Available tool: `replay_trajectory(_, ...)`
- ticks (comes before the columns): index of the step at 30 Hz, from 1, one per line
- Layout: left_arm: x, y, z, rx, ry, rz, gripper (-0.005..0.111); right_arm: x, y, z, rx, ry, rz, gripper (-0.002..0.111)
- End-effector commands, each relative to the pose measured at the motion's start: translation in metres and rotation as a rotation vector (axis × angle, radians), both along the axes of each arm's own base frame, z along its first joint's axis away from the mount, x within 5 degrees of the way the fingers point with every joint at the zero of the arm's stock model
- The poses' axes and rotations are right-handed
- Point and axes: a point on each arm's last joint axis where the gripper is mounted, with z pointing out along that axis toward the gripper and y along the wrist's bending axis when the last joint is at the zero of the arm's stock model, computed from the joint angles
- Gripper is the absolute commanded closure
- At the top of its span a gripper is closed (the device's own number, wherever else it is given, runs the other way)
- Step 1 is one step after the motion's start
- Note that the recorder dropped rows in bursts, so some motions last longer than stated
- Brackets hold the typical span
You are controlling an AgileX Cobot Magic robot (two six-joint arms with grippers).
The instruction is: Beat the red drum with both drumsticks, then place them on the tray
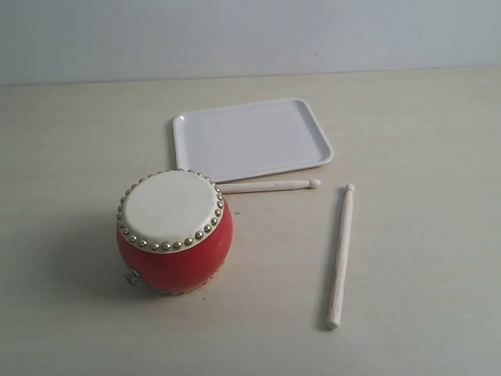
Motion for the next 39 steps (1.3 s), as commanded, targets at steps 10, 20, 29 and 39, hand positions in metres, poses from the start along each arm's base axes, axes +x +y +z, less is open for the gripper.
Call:
replay_trajectory(10, -0.015, 0.008, 0.083, -0.372, -0.555, -0.018, 0.107, 0.0, 0.0, 0.0, -0.002, -0.01, -0.006, 0.108)
replay_trajectory(20, 0.115, -0.005, 0.243, 0.301, -0.27, 0.022, 0.107, 0.0, 0.0, 0.0, -0.002, -0.01, -0.006, 0.108)
replay_trajectory(29, 0.215, 0.009, 0.268, 1.067, 0.264, 0.172, 0.107, 0.0, 0.0, 0.0, -0.002, -0.01, -0.006, 0.108)
replay_trajectory(39, 0.276, -0.05, 0.177, 1.19, 0.708, -0.536, 0.107, 0.0, 0.0, 0.0, -0.002, -0.01, -0.006, 0.108)
